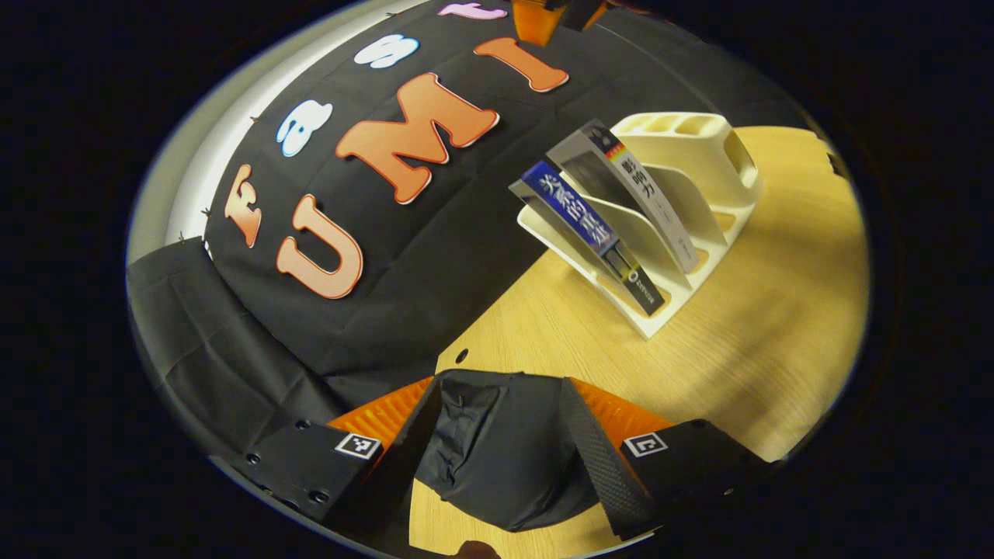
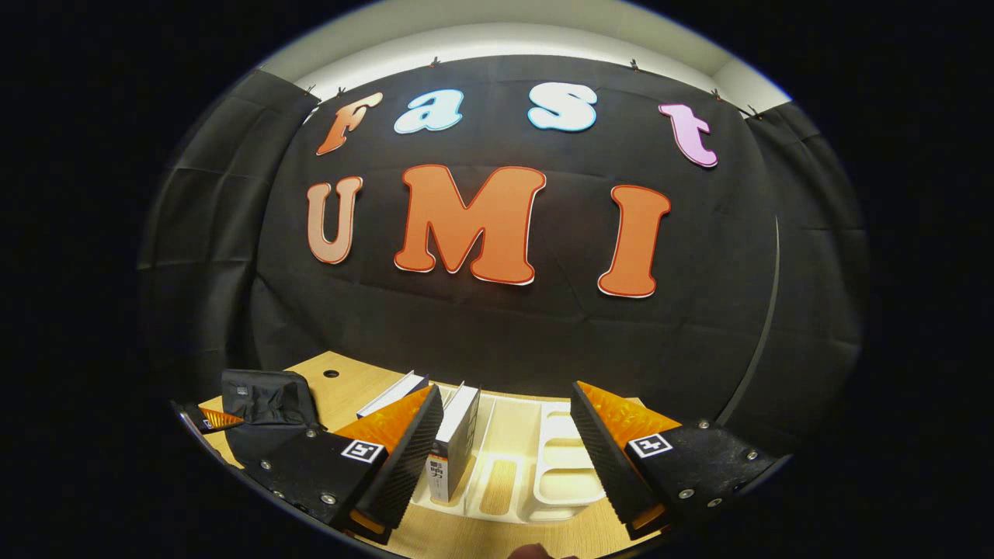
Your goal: Open the schoolbag, grab two books from the bookshelf and put them into the schoolbag.
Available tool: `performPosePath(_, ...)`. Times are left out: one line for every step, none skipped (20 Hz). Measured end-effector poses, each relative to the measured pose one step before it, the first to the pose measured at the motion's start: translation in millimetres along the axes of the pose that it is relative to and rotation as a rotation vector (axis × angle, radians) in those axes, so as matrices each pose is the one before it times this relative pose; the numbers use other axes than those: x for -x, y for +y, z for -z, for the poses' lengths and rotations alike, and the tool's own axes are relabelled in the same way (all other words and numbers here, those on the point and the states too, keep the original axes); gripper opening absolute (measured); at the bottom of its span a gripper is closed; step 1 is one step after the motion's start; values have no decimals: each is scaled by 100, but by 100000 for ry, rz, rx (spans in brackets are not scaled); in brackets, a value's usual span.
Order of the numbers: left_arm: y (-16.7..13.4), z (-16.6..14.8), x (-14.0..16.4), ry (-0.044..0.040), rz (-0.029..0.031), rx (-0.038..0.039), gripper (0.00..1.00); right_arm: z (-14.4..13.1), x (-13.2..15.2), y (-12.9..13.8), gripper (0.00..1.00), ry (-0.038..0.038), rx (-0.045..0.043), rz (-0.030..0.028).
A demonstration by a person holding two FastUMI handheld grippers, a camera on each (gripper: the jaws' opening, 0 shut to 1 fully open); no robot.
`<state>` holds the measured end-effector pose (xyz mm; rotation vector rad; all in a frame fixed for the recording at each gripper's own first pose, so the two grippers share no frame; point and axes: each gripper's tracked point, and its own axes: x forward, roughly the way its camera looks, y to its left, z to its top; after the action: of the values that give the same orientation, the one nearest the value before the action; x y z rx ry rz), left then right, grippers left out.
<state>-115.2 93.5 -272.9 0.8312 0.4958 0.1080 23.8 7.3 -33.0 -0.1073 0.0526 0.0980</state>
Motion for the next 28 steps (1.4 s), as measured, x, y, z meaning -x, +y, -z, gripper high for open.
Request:
performPosePath(-263, 727, -24, 1932, -125, -1410, 98, -55, 40, -134, 98, -80, 128, -125)
performPosePath(-397, 817, -44, 1738, 351, -1228, 98, -17, 23, 29, 98, -72, 146, -338)
performPosePath(-299, 636, -86, 1479, -23, -1198, 98, 16, 49, -67, 98, -44, 202, -82)
performPosePath(-430, 690, 52, 1540, 439, -941, 98, 141, 164, -122, 98, -62, -69, -618)
performPosePath(-329, 516, -180, 1300, -115, -1200, 98, -183, 52, -135, 98, -135, -24, -296)
performPosePath(-528, 881, 33, 2344, 364, -798, 98, 47, 25, -60, 98, -285, 33, -633)
performPosePath(-291, 583, -199, 1626, -342, -463, 98, -73, 40, -22, 98, -175, 335, -410)
performPosePath(-429, 720, -263, 2181, -21, -13, 98, -4, 103, 42, 98, -76, 320, -686)
performPosePath(-86, 440, -244, 1875, -1142, -365, 97, -37, 73, -95, 98, -45, 314, -692)
performPosePath(-185, 680, -170, 2591, -504, 225, 97, 66, 185, -177, 98, -251, 334, -554)
performPosePath(-111, 557, -335, 2352, -1312, 45, 97, -77, 110, -100, 98, -78, 233, -749)
performPosePath(-102, 482, -69, 1924, -575, 506, 97, 53, 42, -92, 98, -229, 384, -531)
performPosePath(-252, 389, -197, 2082, -417, -136, 96, 94, 58, -3, 98, -91, 461, -818)
performPosePath(276, 356, -136, 1052, -1753, -900, 96, -18, 169, -203, 98, -268, 720, -483)
performPosePath(-216, -55, -320, 726, -36, -1437, 96, -34, 193, -53, 98, -54, 469, -949)
performPosePath(163, 180, -416, 764, -1635, -2068, 96, 84, 75, 78, 98, 77, 244, -658)
performPosePath(-80, 114, -443, 698, -286, -1309, 96, 15, 144, -160, 98, -15, 71, -672)
performPosePath(158, -71, -328, -55, -842, -1331, 96, 139, 66, -5, 98, 148, 72, -597)
performPosePath(180, -85, -517, 237, -270, -1398, 96, 79, 145, -39, 98, 183, 164, -539)
performPosePath(314, -112, -811, -292, -433, -1089, 95, -21, 14, 93, 98, 31, 555, -488)
performPosePath(11, -136, -659, -98, 611, -702, 94, -5, -143, -36, 98, 171, 1014, 671)
performPosePath(30, -180, -388, -1179, 963, -383, 93, 90, 0, -17, 99, 415, 333, 798)
performPosePath(-87, -108, -352, 4, 1831, -139, 87, 145, -66, 92, 99, 1057, -299, 947)
performPosePath(-84, -68, -339, -1197, 1731, 114, 83, 83, -169, 369, 98, 815, -688, 193)
performPosePath(-196, -110, -551, -834, 2440, -102, 76, -224, -296, 499, 98, 78, -463, 1038)
performPosePath(-170, -23, -3, -1002, 2234, 132, 70, 143, -542, 518, 98, 563, -83, 1361)
performPosePath(-344, -124, -213, -767, 3626, 394, 51, 56, -541, 590, 98, 1272, -176, 1749)
performPosePath(-207, -59, -150, -1046, 3056, 347, 58, 201, -300, 534, 99, 1776, -892, 1128)
